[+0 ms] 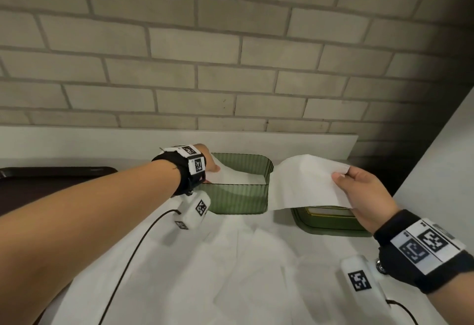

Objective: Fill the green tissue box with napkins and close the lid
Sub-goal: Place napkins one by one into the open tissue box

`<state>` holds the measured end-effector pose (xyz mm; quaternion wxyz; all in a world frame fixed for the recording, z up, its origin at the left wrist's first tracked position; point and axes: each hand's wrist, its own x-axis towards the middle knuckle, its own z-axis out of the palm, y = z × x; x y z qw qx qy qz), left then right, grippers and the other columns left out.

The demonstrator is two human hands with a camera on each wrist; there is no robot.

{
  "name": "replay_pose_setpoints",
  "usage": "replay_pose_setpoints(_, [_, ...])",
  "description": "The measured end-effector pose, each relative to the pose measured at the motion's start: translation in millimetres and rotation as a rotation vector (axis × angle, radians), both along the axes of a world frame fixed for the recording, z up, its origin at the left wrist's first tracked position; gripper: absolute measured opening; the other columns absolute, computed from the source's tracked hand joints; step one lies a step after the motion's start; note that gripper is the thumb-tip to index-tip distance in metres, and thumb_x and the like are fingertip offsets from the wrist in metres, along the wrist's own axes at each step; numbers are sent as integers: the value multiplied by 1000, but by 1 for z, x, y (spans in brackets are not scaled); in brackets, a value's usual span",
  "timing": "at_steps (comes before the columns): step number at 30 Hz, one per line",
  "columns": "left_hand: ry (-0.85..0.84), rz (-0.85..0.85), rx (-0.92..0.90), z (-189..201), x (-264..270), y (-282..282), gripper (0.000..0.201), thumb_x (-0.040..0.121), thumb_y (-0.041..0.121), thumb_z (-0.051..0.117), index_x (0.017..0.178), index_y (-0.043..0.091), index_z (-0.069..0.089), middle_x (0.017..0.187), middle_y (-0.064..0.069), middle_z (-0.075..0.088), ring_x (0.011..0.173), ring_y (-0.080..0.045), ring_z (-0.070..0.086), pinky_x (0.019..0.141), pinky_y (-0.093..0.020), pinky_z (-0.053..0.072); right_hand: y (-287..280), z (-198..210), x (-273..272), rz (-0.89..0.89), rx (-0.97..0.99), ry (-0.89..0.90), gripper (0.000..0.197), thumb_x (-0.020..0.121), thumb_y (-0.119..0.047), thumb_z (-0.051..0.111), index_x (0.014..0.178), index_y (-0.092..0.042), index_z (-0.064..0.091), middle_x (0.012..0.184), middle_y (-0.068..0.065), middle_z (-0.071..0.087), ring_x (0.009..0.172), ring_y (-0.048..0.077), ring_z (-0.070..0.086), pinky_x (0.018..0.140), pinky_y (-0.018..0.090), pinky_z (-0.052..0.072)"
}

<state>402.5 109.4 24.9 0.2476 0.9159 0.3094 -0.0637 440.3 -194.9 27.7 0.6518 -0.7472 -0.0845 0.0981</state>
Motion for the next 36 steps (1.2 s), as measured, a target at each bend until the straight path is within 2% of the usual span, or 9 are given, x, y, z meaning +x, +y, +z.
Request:
replay_pose_setpoints(3, [83, -112, 222, 12, -2, -4, 40, 80, 45, 67, 70, 9, 54, 68, -4, 58, 77, -23, 59, 65, -25, 46, 7, 8, 3, -28, -14, -13, 23, 98, -11, 44, 118, -10, 55, 104, 9, 64, 95, 27, 62, 87, 40, 51])
replay_pose_setpoints(7, [60, -147, 330, 25, -8, 1, 43, 77, 40, 72, 59, 11, 46, 58, 0, 49, 61, -18, 52, 59, -26, 41, 26, 22, 7, -13, 21, -26, 23, 98, -7, 43, 117, -5, 55, 103, 10, 64, 97, 25, 61, 95, 41, 48])
replay_pose_setpoints(10, [78, -164, 372, 26, -13, 11, 39, 75, 43, 73, 71, 10, 53, 73, 0, 54, 73, -20, 53, 63, -27, 41, 48, 31, 9, 49, 33, -45, 22, 98, -5, 43, 117, -5, 55, 101, 9, 64, 94, 24, 62, 91, 38, 50])
replay_pose_setpoints(13, [72, -169, 358, 23, -22, 23, 44, 74, 40, 74, 104, 8, 66, 103, -2, 66, 89, -20, 60, 76, -28, 50, 76, 34, 16, 121, 21, -38, 21, 96, -3, 46, 115, -5, 56, 103, 12, 64, 81, 18, 61, 85, 35, 50])
replay_pose_setpoints(16, [22, -148, 364, 18, -32, 30, 40, 77, 35, 73, 109, 13, 67, 113, -4, 65, 101, -23, 62, 83, -30, 52, 106, 32, 24, 171, 11, 8, 22, 95, -2, 48, 116, -2, 55, 107, 15, 61, 77, 16, 59, 78, 34, 51])
replay_pose_setpoints(19, [-11, -128, 328, 18, -40, 35, 31, 80, 27, 69, 109, 16, 68, 116, -5, 65, 103, -24, 61, 81, -28, 49, 132, 21, 30, 187, -35, 94, 18, 95, -3, 50, 113, -5, 54, 108, 9, 59, 91, 20, 56, 75, 34, 53])
replay_pose_setpoints(23, [-84, -118, 306, 21, -48, 40, 25, 84, 23, 61, 108, 18, 67, 115, -4, 65, 102, -24, 61, 77, -24, 44, 155, -8, 47, 174, -352, -33, 45, 91, -8, 56, 133, 1, 47, 130, 14, 56, 115, 32, 55, 102, 40, 44])
replay_pose_setpoints(28, [-155, -105, 262, 32, -46, 39, 27, 90, 21, 54, 114, 15, 63, 116, -5, 64, 102, -25, 63, 76, -23, 42, 161, -21, 51, 207, -693, -249, 39, 94, -11, 47, 133, -7, 46, 127, 15, 56, 116, 30, 53, 88, 24, 41])
replay_pose_setpoints(36, [-145, -292, 199, 31, -26, 6, 26, 84, 29, 65, 106, 16, 67, 104, 0, 66, 82, -16, 60, 74, -23, 47, 156, -31, 49, 357, -916, -339, 47, 91, -4, 46, 136, -8, 33, 124, 19, 51, 107, 32, 55, 77, 26, 43])
